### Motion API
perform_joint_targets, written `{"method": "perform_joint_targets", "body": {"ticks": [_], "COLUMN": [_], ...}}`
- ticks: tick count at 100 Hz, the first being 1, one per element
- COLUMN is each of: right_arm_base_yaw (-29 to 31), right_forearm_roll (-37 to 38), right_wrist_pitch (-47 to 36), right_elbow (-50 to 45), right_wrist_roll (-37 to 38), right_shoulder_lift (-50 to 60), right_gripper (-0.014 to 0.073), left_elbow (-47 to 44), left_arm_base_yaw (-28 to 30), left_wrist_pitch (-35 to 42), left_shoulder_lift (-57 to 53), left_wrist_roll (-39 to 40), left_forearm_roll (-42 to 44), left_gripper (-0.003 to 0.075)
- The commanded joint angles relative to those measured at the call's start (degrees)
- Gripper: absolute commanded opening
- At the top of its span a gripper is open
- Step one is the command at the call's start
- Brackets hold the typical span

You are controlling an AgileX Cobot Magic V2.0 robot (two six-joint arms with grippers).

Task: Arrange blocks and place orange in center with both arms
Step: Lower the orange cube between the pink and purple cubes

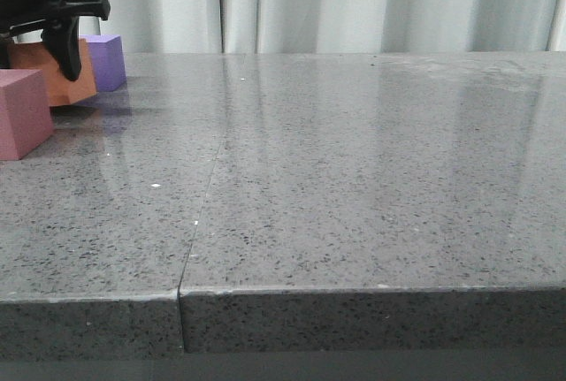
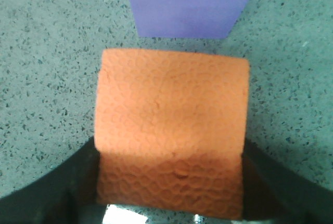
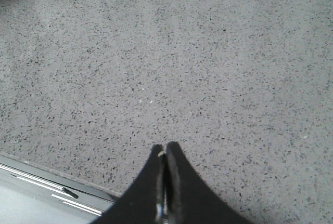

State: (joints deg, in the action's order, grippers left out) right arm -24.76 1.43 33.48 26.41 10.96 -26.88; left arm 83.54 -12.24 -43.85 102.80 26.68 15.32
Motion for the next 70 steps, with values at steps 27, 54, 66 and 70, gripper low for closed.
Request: {"method": "perform_joint_targets", "body": {"ticks": [27, 54, 66, 70], "right_arm_base_yaw": [0.08, 0.08, 0.08, 0.08], "right_forearm_roll": [0.79, 0.79, 0.79, 0.79], "right_wrist_pitch": [-3.76, -3.76, -3.76, -3.76], "right_elbow": [1.56, 1.56, 1.56, 1.56], "right_wrist_roll": [-0.73, -0.73, -0.73, -0.73], "right_shoulder_lift": [-0.03, -0.03, -0.03, -0.03], "right_gripper": [-0.0068, -0.0068, -0.0068, -0.0068], "left_elbow": [1.43, 1.43, 1.43, 1.43], "left_arm_base_yaw": [0.09, 0.09, 0.09, 0.09], "left_wrist_pitch": [2.18, 2.25, 2.7, 2.7], "left_shoulder_lift": [-1.38, -1.38, -1.5, -1.59], "left_wrist_roll": [0.96, 0.96, 0.96, 0.96], "left_forearm_roll": [0.63, 0.63, 0.9, 0.9], "left_gripper": [0.0224, 0.0499, 0.0505, 0.0505]}}
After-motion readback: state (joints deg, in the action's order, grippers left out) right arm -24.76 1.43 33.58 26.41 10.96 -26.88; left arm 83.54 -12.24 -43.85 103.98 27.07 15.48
